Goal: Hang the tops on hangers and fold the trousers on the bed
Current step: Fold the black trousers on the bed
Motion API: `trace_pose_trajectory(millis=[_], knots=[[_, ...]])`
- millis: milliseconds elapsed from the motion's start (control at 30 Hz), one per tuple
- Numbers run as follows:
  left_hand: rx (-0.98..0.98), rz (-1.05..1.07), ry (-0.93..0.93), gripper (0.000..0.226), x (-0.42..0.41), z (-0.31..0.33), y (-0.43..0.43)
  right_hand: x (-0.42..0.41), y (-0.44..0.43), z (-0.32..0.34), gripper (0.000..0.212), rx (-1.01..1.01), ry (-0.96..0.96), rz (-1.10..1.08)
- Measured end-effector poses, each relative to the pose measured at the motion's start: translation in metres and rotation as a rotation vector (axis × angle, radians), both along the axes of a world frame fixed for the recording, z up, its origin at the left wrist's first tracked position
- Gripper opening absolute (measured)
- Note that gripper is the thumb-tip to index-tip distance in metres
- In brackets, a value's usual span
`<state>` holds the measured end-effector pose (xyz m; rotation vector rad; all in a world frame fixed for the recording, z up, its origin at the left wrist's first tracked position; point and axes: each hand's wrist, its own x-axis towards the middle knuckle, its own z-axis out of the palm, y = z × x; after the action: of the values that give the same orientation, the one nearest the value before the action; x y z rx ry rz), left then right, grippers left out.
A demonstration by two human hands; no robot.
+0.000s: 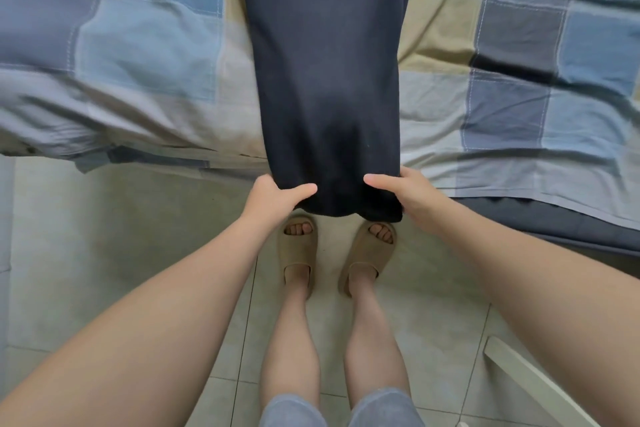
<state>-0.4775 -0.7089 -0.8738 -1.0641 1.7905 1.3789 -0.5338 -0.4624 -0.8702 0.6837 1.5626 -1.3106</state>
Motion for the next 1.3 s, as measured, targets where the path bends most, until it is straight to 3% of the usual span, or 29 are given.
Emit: trace_pose_trajectory(millis=[167, 267, 400, 600, 800, 900, 1133, 1300], knots=[[0.171, -0.079, -0.128, 0.054, 0.017, 0.032, -0.006, 0.013, 0.0, 0.032, 0.051, -0.038, -0.146, -0.065], [0.21, -0.146, -0.124, 0.042, 0.021, 0.065, -0.01, 0.015, 0.002, 0.064, 0.048, -0.036, -0.162, 0.012], [0.208, -0.163, -0.099, 0.03, 0.028, 0.123, -0.019, 0.02, 0.003, 0.129, 0.037, 0.01, -0.064, 0.103], [0.214, -0.071, -0.017, 0.031, 0.045, 0.214, -0.029, 0.051, 0.001, 0.228, 0.024, 0.086, 0.119, -0.028], [0.218, -0.03, 0.05, 0.041, 0.056, 0.285, -0.042, 0.092, -0.009, 0.3, 0.039, 0.08, 0.236, -0.153], [0.21, -0.033, 0.052, 0.04, 0.069, 0.31, -0.044, 0.114, -0.018, 0.319, 0.043, 0.091, 0.231, -0.218], [0.152, 0.059, 0.058, 0.022, 0.116, 0.337, -0.029, 0.164, -0.034, 0.337, 0.028, 0.094, 0.104, -0.401], [0.107, 0.125, 0.018, 0.026, 0.151, 0.343, -0.023, 0.192, -0.033, 0.346, 0.028, 0.046, 0.084, -0.559]])
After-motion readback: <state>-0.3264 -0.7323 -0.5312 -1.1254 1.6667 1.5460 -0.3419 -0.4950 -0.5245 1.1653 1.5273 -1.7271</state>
